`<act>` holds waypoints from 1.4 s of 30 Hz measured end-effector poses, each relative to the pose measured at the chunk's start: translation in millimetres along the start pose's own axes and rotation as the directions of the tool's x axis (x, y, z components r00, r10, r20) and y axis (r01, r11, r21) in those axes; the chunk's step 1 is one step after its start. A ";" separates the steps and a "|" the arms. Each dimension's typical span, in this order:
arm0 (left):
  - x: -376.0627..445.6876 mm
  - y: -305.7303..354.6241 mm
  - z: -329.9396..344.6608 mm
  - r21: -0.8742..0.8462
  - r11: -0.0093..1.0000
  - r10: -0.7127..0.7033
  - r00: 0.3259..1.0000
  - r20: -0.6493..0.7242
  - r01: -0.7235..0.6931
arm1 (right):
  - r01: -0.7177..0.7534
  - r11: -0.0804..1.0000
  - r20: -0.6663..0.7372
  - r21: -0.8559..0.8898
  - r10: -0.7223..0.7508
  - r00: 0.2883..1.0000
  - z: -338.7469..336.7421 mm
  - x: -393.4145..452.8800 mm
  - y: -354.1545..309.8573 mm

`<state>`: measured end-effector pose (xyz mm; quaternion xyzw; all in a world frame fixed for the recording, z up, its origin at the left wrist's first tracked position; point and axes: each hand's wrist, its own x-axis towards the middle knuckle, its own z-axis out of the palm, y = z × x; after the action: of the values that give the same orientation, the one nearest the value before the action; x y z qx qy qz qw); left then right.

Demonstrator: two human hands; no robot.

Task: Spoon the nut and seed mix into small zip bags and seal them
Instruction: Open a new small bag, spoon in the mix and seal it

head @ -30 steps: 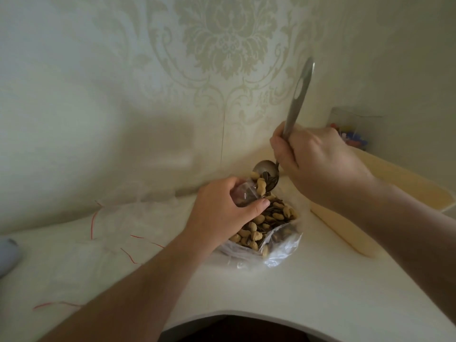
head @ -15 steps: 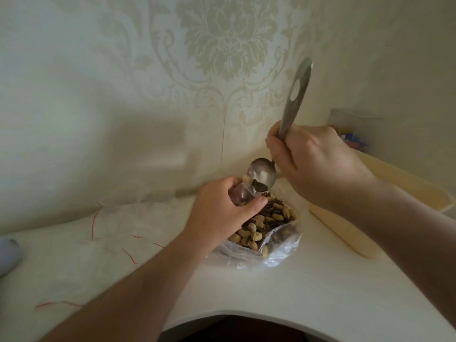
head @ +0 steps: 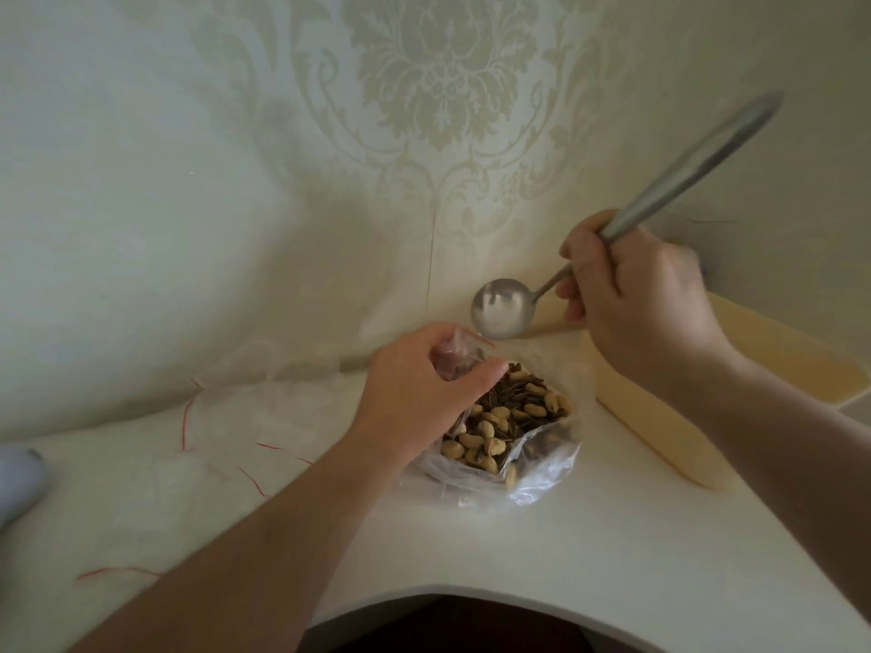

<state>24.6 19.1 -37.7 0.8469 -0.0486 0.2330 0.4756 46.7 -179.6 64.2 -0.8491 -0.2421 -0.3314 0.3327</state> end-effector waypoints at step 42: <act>20.8 -21.8 -1.5 -0.427 0.851 -0.331 0.943 0.018 0.307 | -0.116 0.991 0.322 0.068 0.088 0.943 84.7 -40.6 27.6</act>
<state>49.1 35.0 -44.9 0.7127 0.0565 0.1584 0.6811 71.3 -144.2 -23.7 -0.8875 -0.2625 -0.1619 0.3423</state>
